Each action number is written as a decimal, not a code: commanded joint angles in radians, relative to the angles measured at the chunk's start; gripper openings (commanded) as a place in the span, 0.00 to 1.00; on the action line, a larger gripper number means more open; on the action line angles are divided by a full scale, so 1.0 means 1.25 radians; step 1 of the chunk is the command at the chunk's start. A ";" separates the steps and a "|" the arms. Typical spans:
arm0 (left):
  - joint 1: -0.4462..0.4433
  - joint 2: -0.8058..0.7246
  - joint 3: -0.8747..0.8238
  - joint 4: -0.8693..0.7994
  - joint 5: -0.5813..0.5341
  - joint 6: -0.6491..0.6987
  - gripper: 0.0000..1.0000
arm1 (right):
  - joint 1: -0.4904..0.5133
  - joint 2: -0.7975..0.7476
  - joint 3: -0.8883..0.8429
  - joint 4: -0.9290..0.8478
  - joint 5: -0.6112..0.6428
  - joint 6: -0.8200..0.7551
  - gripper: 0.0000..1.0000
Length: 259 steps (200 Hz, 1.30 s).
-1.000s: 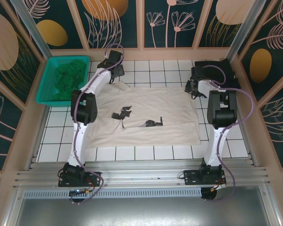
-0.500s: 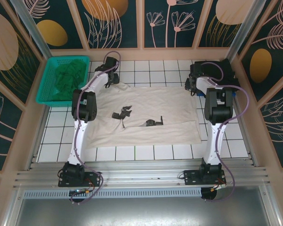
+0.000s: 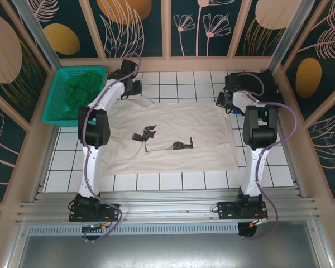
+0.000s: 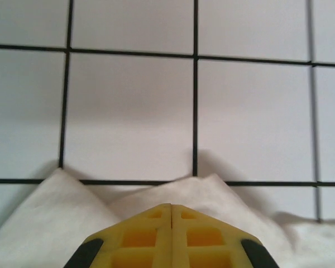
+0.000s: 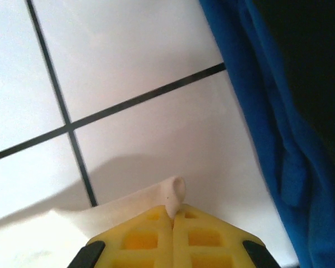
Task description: Fold and stack the t-shirts
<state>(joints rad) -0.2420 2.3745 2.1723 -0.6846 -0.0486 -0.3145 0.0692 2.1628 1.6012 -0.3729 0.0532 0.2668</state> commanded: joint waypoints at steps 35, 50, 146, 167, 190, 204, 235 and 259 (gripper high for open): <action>0.001 -0.174 -0.147 0.033 0.012 0.002 0.00 | 0.002 -0.171 -0.141 0.033 -0.053 -0.003 0.00; 0.000 -0.218 -0.213 0.066 0.012 0.000 0.00 | 0.001 -0.200 -0.185 0.051 -0.061 0.001 0.00; 0.000 0.085 0.044 -0.009 -0.047 0.002 0.56 | -0.010 -0.210 -0.243 0.077 -0.078 0.017 0.00; 0.001 0.090 0.039 0.038 0.014 -0.012 0.59 | -0.012 -0.208 -0.251 0.083 -0.080 0.018 0.00; -0.001 0.091 0.024 0.083 0.075 -0.033 0.59 | -0.013 -0.207 -0.263 0.095 -0.089 0.021 0.00; -0.005 0.092 0.008 0.106 0.092 -0.042 0.58 | -0.014 -0.204 -0.271 0.102 -0.091 0.023 0.00; -0.022 0.113 -0.004 0.115 0.080 -0.034 0.57 | -0.015 -0.196 -0.286 0.114 -0.099 0.025 0.00; -0.027 0.140 0.004 0.116 0.079 -0.033 0.52 | -0.017 -0.197 -0.292 0.115 -0.101 0.025 0.00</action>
<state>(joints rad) -0.2638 2.5061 2.1784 -0.5621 0.0299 -0.3492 0.0582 1.9266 1.2533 -0.2531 -0.0578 0.2893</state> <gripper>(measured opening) 0.547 0.048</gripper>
